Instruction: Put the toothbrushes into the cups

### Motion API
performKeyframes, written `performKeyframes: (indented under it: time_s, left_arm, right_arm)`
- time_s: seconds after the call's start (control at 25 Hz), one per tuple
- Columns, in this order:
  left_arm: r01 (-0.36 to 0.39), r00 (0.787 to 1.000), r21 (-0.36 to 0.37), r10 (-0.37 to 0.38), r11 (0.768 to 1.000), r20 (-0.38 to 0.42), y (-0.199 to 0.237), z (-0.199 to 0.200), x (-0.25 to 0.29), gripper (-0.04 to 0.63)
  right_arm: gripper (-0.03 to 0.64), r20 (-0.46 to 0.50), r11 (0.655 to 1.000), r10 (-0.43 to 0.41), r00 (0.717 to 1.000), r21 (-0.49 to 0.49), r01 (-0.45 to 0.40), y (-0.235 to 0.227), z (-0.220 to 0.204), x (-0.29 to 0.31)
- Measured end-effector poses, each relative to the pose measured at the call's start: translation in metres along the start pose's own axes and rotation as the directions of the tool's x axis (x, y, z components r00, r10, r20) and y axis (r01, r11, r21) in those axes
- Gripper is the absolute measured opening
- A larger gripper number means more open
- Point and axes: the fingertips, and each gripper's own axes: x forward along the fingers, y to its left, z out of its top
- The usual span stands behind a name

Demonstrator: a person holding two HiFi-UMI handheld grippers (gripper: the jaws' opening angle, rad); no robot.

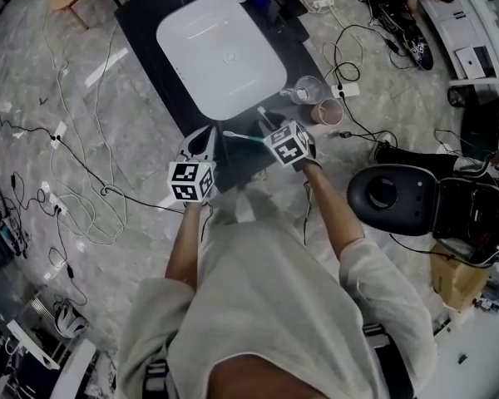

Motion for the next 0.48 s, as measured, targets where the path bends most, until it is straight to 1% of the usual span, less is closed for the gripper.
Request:
performKeyframes:
  time_s: [0.32,0.48]
  left_arm:
    - [-0.009,1.0,0.0,0.009,1.0,-0.008,0.006,0.0,-0.004,0.026]
    - [-0.012,1.0,-0.002,0.012,1.0,-0.011,0.009,-0.004,-0.005,0.026]
  right_arm:
    - [0.121,-0.04,1.0,-0.003,0.999,0.003,0.003,-0.006,0.007,0.015]
    - [0.12,-0.062,1.0,0.01,0.998,0.0,-0.01,-0.007,0.009,0.021]
